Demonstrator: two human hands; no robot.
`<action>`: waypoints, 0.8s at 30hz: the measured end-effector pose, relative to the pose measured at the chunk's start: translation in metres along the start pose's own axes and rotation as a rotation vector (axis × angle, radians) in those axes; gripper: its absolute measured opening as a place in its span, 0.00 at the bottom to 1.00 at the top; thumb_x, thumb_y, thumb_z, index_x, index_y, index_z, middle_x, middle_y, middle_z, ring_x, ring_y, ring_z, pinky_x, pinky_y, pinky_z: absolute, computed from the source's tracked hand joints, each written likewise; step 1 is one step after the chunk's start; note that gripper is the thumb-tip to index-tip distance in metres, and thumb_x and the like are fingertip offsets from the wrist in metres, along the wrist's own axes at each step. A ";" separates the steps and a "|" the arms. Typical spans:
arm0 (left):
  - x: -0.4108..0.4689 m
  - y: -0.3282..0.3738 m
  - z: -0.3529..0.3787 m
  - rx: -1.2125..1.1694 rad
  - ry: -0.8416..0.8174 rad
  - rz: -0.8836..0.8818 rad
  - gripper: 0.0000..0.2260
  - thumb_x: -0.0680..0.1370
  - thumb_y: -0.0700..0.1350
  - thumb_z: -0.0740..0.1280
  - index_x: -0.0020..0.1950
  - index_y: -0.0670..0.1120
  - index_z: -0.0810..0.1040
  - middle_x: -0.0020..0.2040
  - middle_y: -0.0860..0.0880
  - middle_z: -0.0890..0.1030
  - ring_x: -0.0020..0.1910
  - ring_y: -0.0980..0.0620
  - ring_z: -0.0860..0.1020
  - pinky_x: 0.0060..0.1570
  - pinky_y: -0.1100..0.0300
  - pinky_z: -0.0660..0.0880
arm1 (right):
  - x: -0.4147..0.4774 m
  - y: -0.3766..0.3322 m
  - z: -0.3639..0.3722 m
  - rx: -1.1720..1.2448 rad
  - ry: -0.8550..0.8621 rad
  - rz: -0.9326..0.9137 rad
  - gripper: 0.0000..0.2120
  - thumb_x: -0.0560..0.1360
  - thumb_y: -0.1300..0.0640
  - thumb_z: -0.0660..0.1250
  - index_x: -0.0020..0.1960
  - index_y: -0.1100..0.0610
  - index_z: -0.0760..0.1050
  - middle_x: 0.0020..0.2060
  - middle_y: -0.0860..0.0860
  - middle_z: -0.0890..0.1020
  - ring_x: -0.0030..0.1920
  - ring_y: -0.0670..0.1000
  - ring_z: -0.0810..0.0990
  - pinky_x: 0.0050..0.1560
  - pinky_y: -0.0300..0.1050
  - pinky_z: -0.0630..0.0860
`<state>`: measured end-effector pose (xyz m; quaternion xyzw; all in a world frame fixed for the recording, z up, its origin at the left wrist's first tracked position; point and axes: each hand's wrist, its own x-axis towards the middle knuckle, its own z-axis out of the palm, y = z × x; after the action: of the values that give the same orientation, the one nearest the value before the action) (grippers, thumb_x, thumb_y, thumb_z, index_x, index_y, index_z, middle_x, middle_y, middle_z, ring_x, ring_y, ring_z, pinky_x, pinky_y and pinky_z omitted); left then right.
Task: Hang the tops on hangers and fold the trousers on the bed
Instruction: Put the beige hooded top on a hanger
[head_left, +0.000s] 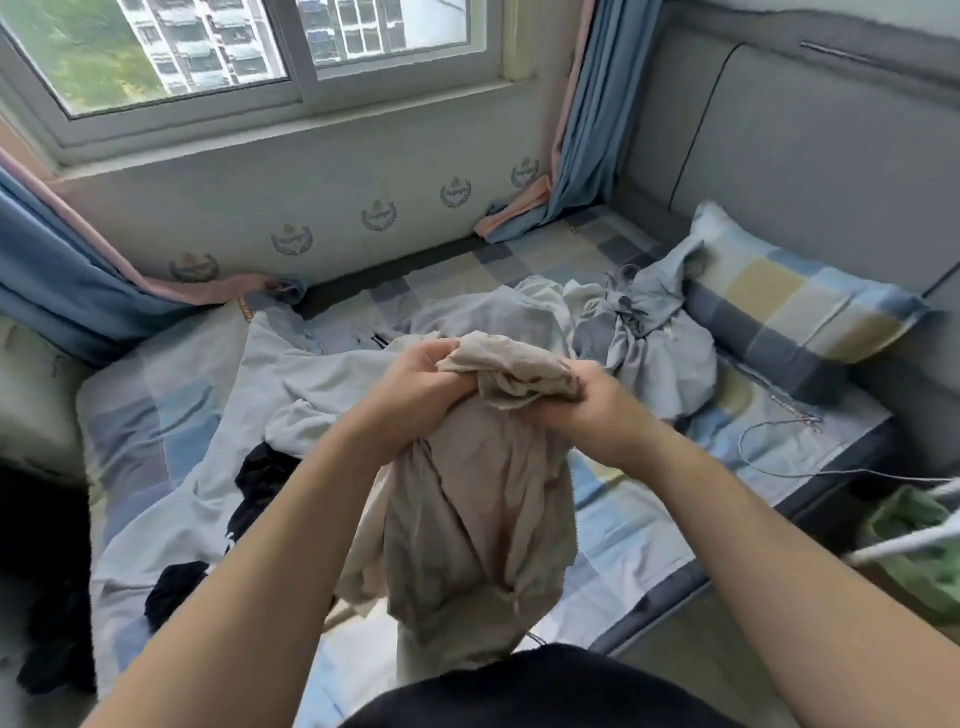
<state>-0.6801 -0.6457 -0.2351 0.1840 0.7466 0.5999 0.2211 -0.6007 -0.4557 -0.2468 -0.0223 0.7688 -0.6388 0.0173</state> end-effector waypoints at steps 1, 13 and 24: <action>0.002 -0.003 0.001 0.073 0.024 0.023 0.07 0.77 0.46 0.72 0.52 0.44 0.84 0.49 0.45 0.86 0.45 0.56 0.81 0.49 0.62 0.78 | -0.004 0.000 0.003 -0.020 0.101 -0.030 0.18 0.78 0.69 0.69 0.66 0.57 0.79 0.59 0.49 0.84 0.63 0.47 0.80 0.64 0.42 0.75; -0.021 -0.100 0.108 0.198 -0.474 -0.045 0.20 0.67 0.59 0.74 0.57 0.56 0.78 0.52 0.54 0.85 0.54 0.54 0.83 0.55 0.51 0.80 | -0.127 -0.019 -0.006 0.138 1.029 0.097 0.05 0.79 0.58 0.69 0.50 0.52 0.84 0.46 0.47 0.87 0.51 0.46 0.84 0.58 0.45 0.79; -0.059 -0.103 0.270 0.446 -0.540 -0.041 0.08 0.77 0.37 0.61 0.45 0.46 0.78 0.41 0.46 0.82 0.47 0.42 0.80 0.41 0.55 0.73 | -0.343 0.006 -0.013 0.336 1.810 0.176 0.07 0.76 0.51 0.70 0.50 0.52 0.83 0.48 0.50 0.87 0.53 0.52 0.85 0.61 0.59 0.79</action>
<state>-0.4833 -0.4797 -0.3784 0.3649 0.7773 0.3472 0.3770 -0.2591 -0.4229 -0.2512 0.5467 0.3854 -0.5124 -0.5385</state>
